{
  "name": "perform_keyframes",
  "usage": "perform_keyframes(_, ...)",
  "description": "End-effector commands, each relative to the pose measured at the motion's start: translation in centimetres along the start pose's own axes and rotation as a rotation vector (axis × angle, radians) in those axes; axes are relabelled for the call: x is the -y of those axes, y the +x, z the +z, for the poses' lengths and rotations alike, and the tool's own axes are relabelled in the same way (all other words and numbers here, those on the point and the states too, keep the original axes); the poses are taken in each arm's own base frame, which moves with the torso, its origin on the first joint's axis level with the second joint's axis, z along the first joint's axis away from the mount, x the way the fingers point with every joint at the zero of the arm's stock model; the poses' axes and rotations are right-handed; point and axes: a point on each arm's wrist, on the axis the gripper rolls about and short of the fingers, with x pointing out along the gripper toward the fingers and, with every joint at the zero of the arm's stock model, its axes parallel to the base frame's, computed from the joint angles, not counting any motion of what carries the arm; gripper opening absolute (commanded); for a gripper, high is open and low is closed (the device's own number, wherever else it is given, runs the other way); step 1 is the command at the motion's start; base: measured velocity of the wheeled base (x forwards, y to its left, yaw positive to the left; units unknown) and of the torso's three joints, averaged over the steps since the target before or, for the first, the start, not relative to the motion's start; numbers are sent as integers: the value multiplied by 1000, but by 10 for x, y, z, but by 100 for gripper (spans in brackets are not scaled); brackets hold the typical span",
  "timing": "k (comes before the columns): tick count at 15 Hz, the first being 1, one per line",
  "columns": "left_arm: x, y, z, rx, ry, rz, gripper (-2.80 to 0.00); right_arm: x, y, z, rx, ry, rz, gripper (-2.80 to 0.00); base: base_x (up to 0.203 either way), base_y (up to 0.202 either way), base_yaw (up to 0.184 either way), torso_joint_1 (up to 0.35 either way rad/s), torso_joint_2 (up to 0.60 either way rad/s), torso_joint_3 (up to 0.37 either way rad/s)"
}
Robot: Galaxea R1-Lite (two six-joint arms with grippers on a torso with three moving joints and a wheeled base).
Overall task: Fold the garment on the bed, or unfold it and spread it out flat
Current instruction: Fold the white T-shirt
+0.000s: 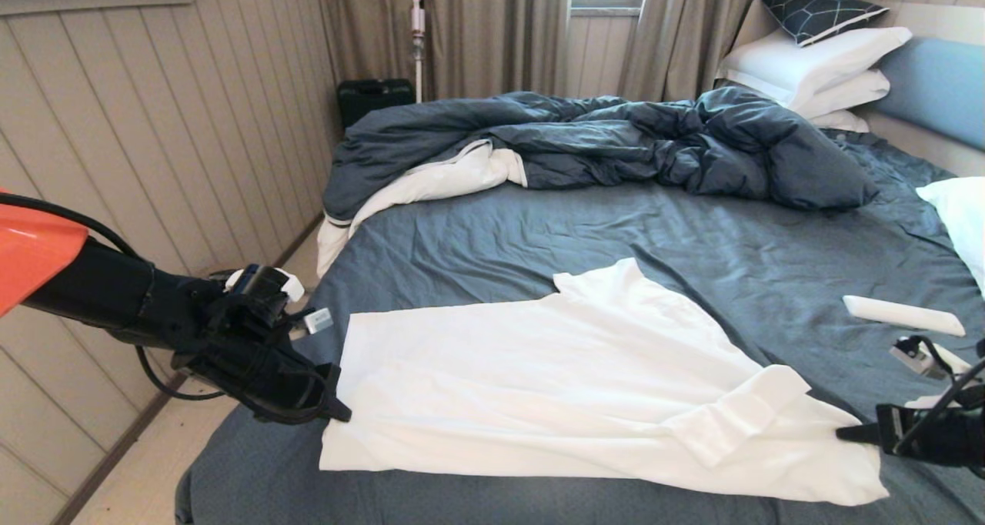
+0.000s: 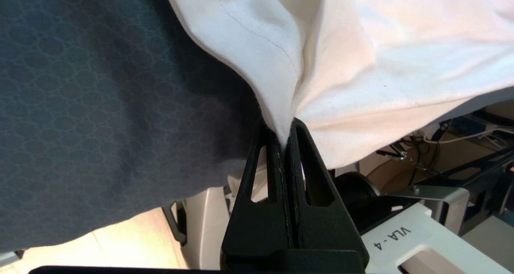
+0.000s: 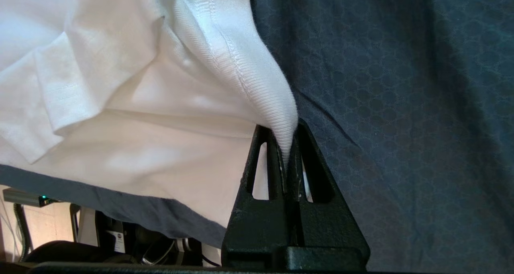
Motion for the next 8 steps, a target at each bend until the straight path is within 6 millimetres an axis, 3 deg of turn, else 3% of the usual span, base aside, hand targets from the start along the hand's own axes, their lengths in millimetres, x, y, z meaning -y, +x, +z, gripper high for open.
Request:
perform_keyframes(1, -2, 5, -1, -19, -10, 0, -280, 0, 2, -1, -7, -1, 6, -275, 0, 0, 0, 0, 0, 0)
perform_keyframes(2, -3, 6, -3, -25, -12, 1, 0, 0, 2, -2, -10, -7, 4, 0, 0, 0, 0, 0, 0, 0)
perform_keyframes(6, 0, -1, -7, -14, 8, -2, 0, 1, 3, -3, -12, -7, 4, 0, 0, 0, 0, 0, 0, 0)
perform_keyframes(8, 5, -15, -6, 30, 25, -7, 0, 3, -2, 1, 12, -12, -7, 0, 0, 0, 0, 0, 0, 0)
